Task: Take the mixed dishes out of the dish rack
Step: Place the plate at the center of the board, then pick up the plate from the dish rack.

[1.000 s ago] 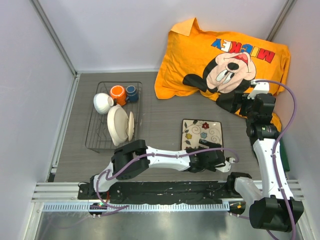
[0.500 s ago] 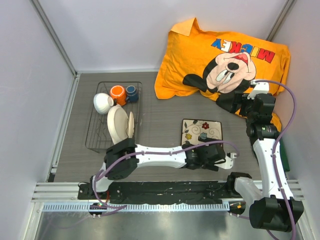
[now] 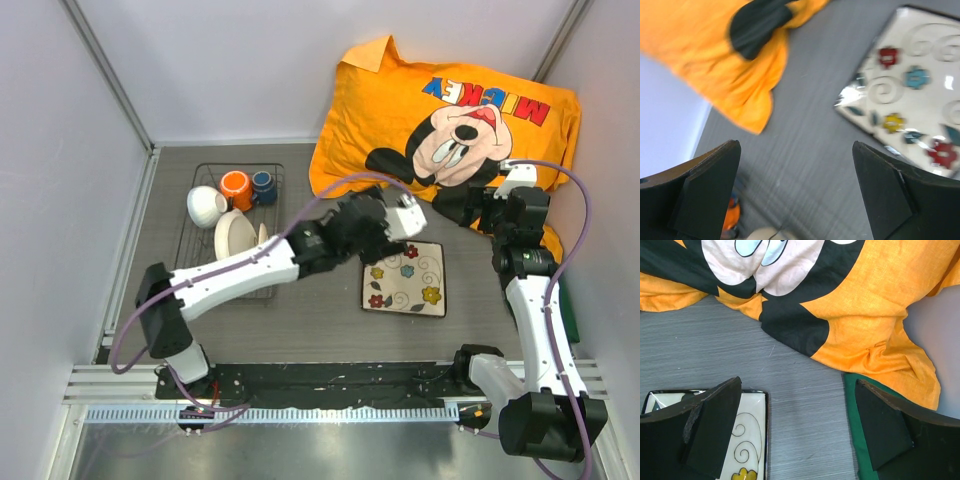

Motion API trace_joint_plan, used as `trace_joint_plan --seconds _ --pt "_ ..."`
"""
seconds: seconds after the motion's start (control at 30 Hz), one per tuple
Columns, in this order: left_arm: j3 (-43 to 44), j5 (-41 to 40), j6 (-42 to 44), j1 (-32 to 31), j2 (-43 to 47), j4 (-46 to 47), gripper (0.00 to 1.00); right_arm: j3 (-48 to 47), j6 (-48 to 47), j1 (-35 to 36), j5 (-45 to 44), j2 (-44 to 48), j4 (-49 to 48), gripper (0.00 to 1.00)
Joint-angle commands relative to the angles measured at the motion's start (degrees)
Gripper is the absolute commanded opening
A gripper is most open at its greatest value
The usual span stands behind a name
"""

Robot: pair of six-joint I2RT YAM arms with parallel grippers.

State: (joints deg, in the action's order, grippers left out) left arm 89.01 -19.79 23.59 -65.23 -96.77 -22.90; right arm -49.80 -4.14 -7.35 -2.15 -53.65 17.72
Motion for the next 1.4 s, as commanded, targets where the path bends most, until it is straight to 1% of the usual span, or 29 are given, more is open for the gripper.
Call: trace_joint_plan --seconds 0.0,0.03,0.1,0.13,0.2,0.23,0.27,0.3,0.33,0.37,0.4,0.43,0.5,0.53,0.6,0.7,0.8,0.83,1.0,1.1,1.17,1.37 --pt "-1.38 0.10 -5.56 7.03 7.19 -3.46 1.00 -1.26 -0.08 -0.38 1.01 0.30 -1.02 1.00" --pt "-2.08 0.19 -6.19 10.01 8.17 -4.08 1.00 -1.26 0.01 -0.38 1.18 0.39 -1.02 1.00" --pt "-2.96 0.10 -7.59 12.92 10.45 -5.83 1.00 -1.44 0.10 -0.38 1.45 0.30 -0.93 1.00" --pt "-3.92 0.10 -9.16 15.81 12.81 -6.63 1.00 -1.35 0.10 -0.38 1.36 0.39 -0.93 1.00" --pt "-4.81 0.28 -10.67 18.46 15.11 -8.04 1.00 -1.53 0.19 -0.29 1.36 0.47 -0.66 1.00" --pt "-5.77 0.71 -12.24 21.17 17.73 -9.61 1.00 -1.44 0.19 -0.29 1.45 0.47 -0.75 1.00" --pt "-6.21 0.72 -13.04 22.50 18.98 -10.15 1.00 -1.61 0.19 -0.38 1.45 0.39 -0.67 1.00" --pt "-6.65 1.07 -13.92 23.91 20.38 -10.93 1.00 -1.61 0.36 -0.29 3.36 0.47 -0.58 0.99" --pt "-7.27 1.77 -14.54 26.97 21.53 -12.42 1.00 -1.61 0.36 -0.29 3.64 0.39 -0.49 1.00" --pt "-7.54 2.30 -15.76 28.39 23.71 -13.57 1.00 -1.53 0.36 -0.29 3.82 0.30 -0.58 1.00" --pt "-7.80 3.00 -16.29 29.88 24.60 -14.62 0.99 -1.61 0.45 -0.29 3.91 0.30 -0.49 1.00" --pt "-8.15 3.79 -16.73 32.86 25.48 -16.98 1.00 -1.70 0.62 -0.29 4.17 0.21 -0.40 1.00" --pt "-8.85 6.51 -17.97 35.77 28.12 -18.67 1.00 -1.70 0.63 -0.29 4.26 0.03 -0.31 1.00" --pt "-9.99 7.22 -18.40 38.49 29.09 -19.46 1.00 -1.70 0.63 -0.29 4.44 0.03 -0.31 1.00" --pt "-11.22 9.49 -19.63 40.79 31.54 -21.13 1.00 -1.61 0.71 -0.29 4.61 -0.05 -0.23 1.00" --pt "-14.12 12.57 -21.04 45.96 34.09 -22.80 1.00 -1.79 0.80 -0.29 4.70 -0.23 -0.22 1.00" --pt "-17.20 14.86 -21.48 48.87 35.77 -22.98 1.00 -1.70 0.80 -0.29 4.97 -0.49 -0.22 1.00" --pt "-18.34 16.70 -21.75 50.80 36.30 -22.98 1.00 -1.62 0.80 -0.29 4.97 -0.58 -0.14 1.00" --pt "-21.07 22.07 -23.07 54.59 35.78 -22.99 1.00 -1.61 0.80 -0.29 4.97 -0.67 -0.22 1.00" --pt "-22.73 23.91 -23.16 55.47 35.07 -22.20 1.00 -1.61 0.89 -0.20 4.97 -0.58 -0.22 1.00" --pt "-23.35 26.02 -24.82 55.83 34.37 -21.40 0.99 -1.61 0.71 -0.29 4.97 -0.58 -0.14 0.99" --pt "-24.85 27.09 -25.79 56.18 31.56 -19.38 0.99 -1.70 0.63 -0.29 4.79 -0.23 -0.22 1.00"
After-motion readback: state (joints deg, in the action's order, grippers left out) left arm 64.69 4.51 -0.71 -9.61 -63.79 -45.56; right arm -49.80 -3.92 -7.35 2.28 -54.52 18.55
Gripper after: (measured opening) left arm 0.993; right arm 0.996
